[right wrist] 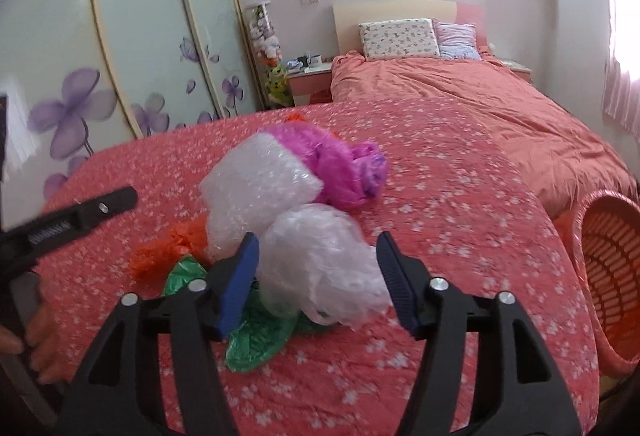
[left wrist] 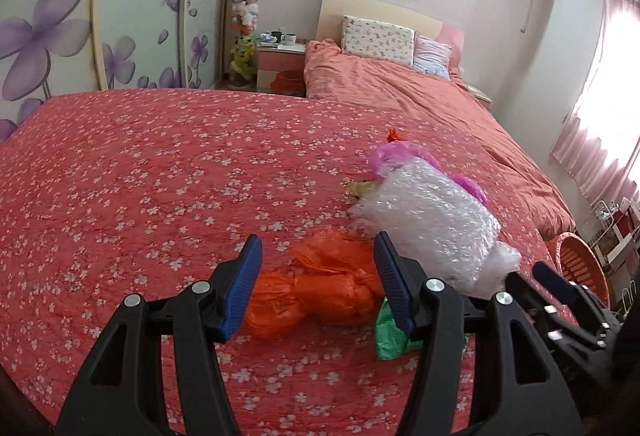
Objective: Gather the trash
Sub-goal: 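Move both open tools back to the trash pile on the bed, then grasp clear bubble wrap with the right tool while the left tool grasps bubble wrap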
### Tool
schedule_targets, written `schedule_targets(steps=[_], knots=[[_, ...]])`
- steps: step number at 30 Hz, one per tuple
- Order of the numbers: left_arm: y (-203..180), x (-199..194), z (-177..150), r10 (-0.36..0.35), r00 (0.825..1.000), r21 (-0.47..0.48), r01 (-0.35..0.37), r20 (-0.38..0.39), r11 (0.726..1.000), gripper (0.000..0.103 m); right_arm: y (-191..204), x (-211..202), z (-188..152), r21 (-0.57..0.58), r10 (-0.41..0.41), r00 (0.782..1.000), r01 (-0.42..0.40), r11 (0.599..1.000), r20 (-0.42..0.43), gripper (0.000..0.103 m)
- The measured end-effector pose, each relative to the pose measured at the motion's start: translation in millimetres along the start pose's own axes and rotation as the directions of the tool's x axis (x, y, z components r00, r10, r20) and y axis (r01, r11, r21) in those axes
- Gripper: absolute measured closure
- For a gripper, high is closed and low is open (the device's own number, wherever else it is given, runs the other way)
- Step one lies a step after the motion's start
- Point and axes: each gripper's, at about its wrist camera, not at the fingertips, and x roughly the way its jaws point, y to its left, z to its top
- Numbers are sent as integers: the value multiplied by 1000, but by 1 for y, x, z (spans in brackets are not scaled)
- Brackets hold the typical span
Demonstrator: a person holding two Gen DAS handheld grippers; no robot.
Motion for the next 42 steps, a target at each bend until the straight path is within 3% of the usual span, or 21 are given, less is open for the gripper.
schedule_targets(steps=[1,2,3,5,13,19,22,27,28,30,34,37,42], knots=[[1,0,-1,-1,1000,-2,1,0,1000,45,0,5,0,-6,-7,1000,7,1000,-12,43],[2,-1,-1,-5,1000,-3,5,0,1000,45,0,12,-2,-14,-12,999,12,1000,-32,61],[1,0,-1,-8,1000,-3,8,-2,1000,45,-1,17,-4,-16,-12,998,11,1000,-56,92],[1,0,-2,-15,1000,-1,15,-5,1000,45,-7,19,-7,0,-4,997,4,1000,-72,100],[-32,13,-3,-82,996,37,84,-40,996,45,-57,-31,-9,117,-86,996,82,990,32,101],[-66,28,1,-111,992,53,114,-58,992,42,-95,-54,-10,183,-142,989,131,974,46,101],[-80,36,5,-83,995,65,86,-45,994,32,-106,-56,-15,200,-146,989,136,970,35,101],[-90,69,2,-31,993,87,41,-117,995,31,-113,-53,-25,220,-130,991,125,968,10,101],[-91,74,-1,-18,991,95,30,-130,995,33,-115,-52,-27,227,-126,992,122,966,4,101],[-94,80,-8,-8,990,117,24,-138,993,47,-115,-52,-30,237,-122,993,119,964,-3,101],[-96,77,-14,-46,991,132,62,-127,989,82,-115,-56,-31,247,-123,992,119,962,0,101],[-95,70,-11,-71,991,136,87,-117,987,89,-114,-63,-28,251,-127,992,119,961,13,101],[-91,49,-3,-102,992,145,112,-72,983,91,-115,-76,-24,259,-137,990,122,958,38,101]])
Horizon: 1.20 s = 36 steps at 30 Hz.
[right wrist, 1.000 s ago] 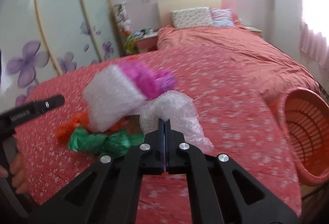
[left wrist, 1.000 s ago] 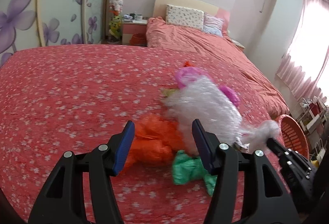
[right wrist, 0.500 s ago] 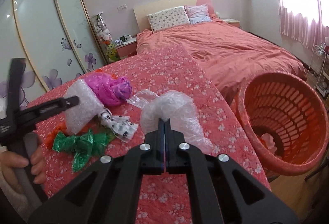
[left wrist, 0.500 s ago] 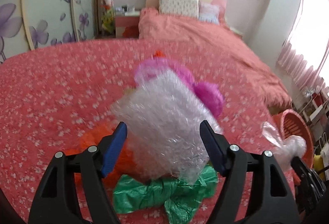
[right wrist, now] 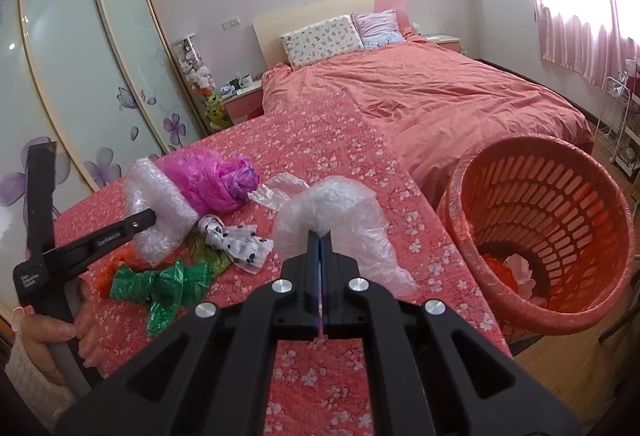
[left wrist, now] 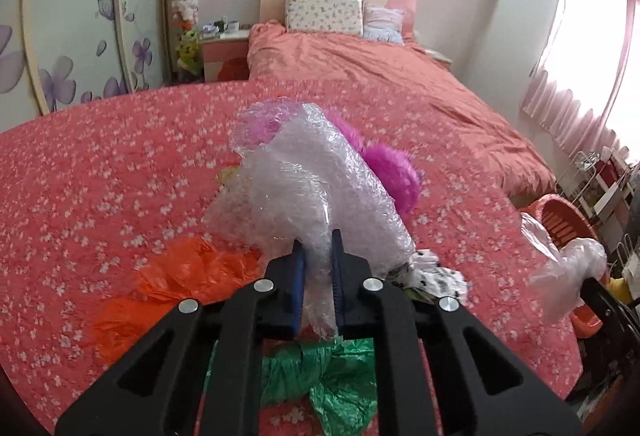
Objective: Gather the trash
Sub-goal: 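Grasp clear bubble wrap with the right tool while the left tool grasps bubble wrap, then carry both held bubble wraps over the orange basket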
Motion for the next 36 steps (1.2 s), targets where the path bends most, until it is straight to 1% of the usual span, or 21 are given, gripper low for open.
schedule_targets(steps=[4,7,15,19,23,26,36], knots=[[-3,-19,6,-20,999,-7,20,34,1000,91,1,-12,5,0,0,1000,0,1000,26,101],[-10,-34,9,-34,998,4,34,54,999,91,0,-22,9,-3,-3,999,3,1000,50,101],[-31,-50,10,-76,994,38,73,81,997,92,-8,-50,18,-11,-29,993,30,999,112,101],[-50,-54,6,-122,990,64,117,77,991,91,-16,-61,21,-8,-56,988,58,998,141,101],[-67,-56,4,-161,984,97,154,74,983,91,-26,-73,23,1,-106,979,107,994,175,101],[-78,-57,3,-184,980,121,174,74,977,91,-36,-80,25,11,-127,973,128,992,192,100],[-110,-47,-3,-253,966,157,242,50,957,91,-65,-92,27,48,-188,957,182,982,222,100]])
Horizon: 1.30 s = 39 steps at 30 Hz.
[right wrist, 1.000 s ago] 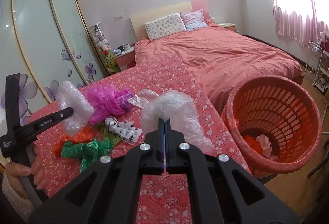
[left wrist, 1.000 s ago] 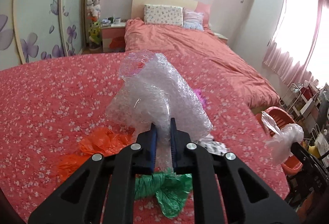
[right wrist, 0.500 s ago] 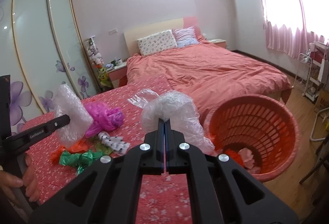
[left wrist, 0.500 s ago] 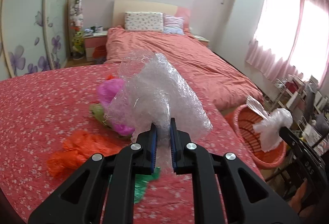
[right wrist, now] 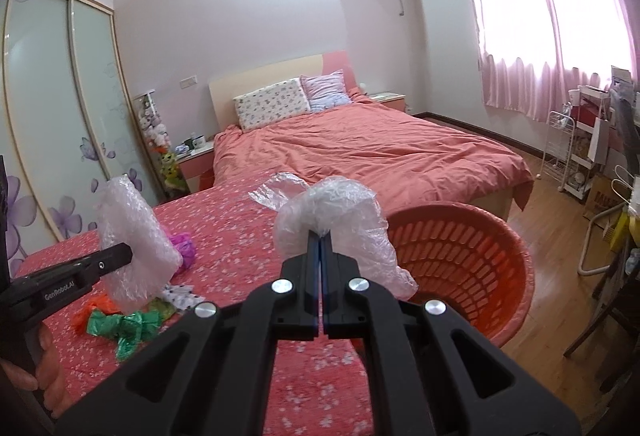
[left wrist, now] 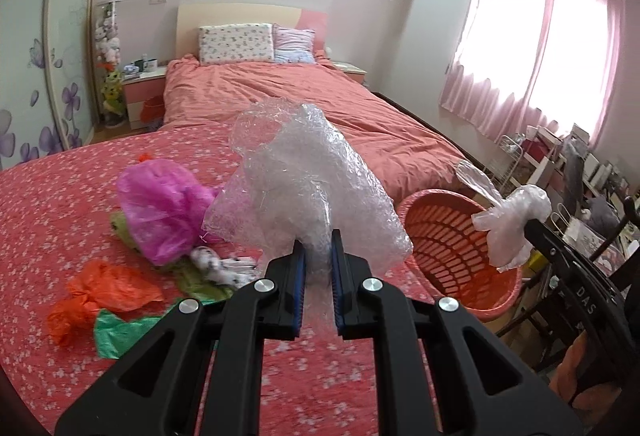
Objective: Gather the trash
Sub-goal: 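Carry both held bubble wraps over the orange basket, then open both tools to drop the bubble wrap into the basket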
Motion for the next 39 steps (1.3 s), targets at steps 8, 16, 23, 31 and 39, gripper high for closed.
schedule_targets(steps=[8,16,23,31,39], knots=[[-26,15,-1,-59,998,13,59,-17,998,91,-23,2,0,17,-58,998,58,998,20,100],[-63,32,0,-120,992,33,121,-32,992,91,-55,6,0,71,-101,994,98,993,41,100],[-100,57,3,-178,983,74,182,-51,981,91,-82,19,0,107,-142,989,136,985,44,100],[-126,85,1,-221,971,91,229,-95,969,91,-112,35,2,150,-170,984,162,975,44,100],[-143,105,-2,-256,958,85,268,-131,960,91,-129,43,4,185,-178,982,166,969,54,100]])
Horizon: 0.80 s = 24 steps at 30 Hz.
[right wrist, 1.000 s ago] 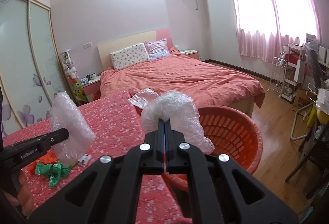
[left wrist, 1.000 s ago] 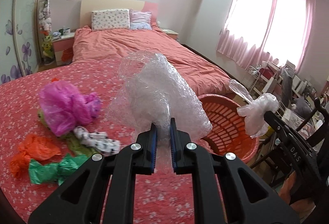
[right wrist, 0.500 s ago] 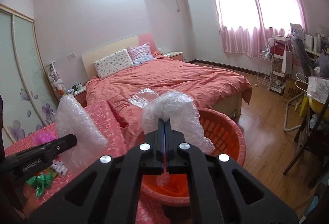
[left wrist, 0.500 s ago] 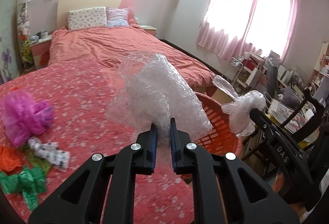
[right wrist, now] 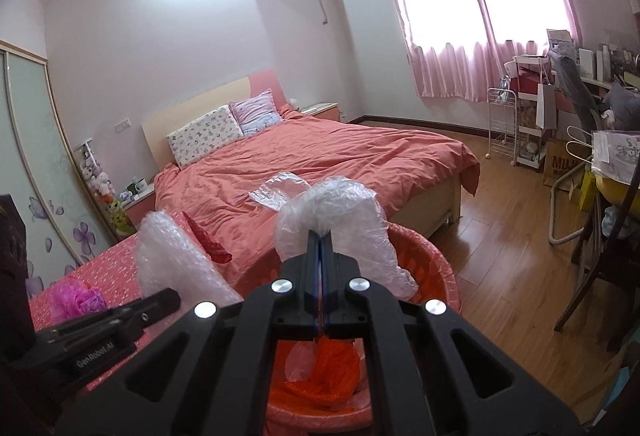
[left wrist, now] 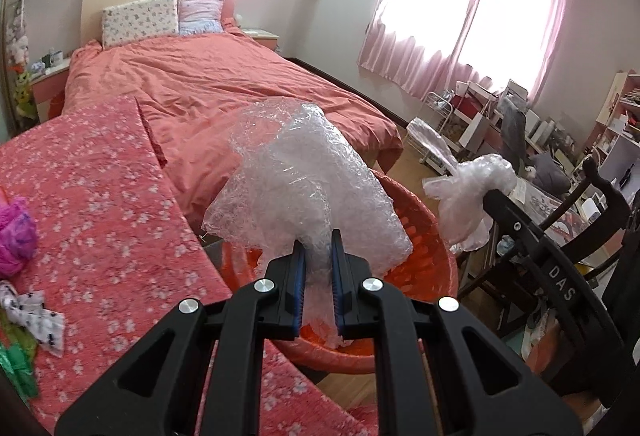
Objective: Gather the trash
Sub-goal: 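Open both tools to drop the bubble wrap into the basket, then move both open tools back to the trash on the bed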
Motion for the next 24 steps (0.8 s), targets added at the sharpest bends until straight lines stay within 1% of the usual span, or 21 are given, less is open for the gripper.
schedule_targets(steps=[7,8,9,10,11,12,13,14,15,16,19,21,24], knots=[[-7,15,-1,-4,1000,7,4,-26,1000,91,-10,14,2,19,-1,1000,1,1000,-7,100],[-8,18,-1,-4,999,6,4,-32,1000,91,-11,16,2,22,2,1000,-1,1000,-8,98],[-7,20,-1,-3,999,3,3,-39,1000,90,-12,18,3,26,6,1000,-6,1000,-11,96],[-7,23,-1,0,999,-3,-1,-47,1000,88,-13,21,3,31,6,1000,-5,1000,-12,96],[-7,26,-2,0,999,-7,-1,-54,1000,83,-14,23,4,36,6,1000,-6,999,-12,96],[-6,27,-2,4,998,-10,-4,-60,1000,80,-15,26,4,42,12,1000,-11,999,-18,93],[-4,29,-3,8,998,-14,-9,-65,1000,72,-16,30,4,48,17,999,-16,999,-28,91],[-3,30,-5,19,997,-16,-20,-69,1000,64,-15,33,4,53,17,999,-15,998,-32,84],[-1,30,-6,30,997,-18,-31,-71,999,60,-16,36,3,59,18,999,-15,998,-38,76],[1,31,-7,35,997,-21,-37,-74,999,59,-16,39,4,59,17,999,-14,998,-41,74],[9,31,-10,64,994,-33,-67,-88,997,59,-15,42,1,48,-1,999,3,999,-48,71],[16,25,-13,88,992,-38,-92,-85,995,59,-14,39,-2,38,-12,999,14,999,-45,61],[25,13,-17,130,989,-34,-132,-69,991,58,-11,36,-9,2,-34,998,34,999,-43,54]])
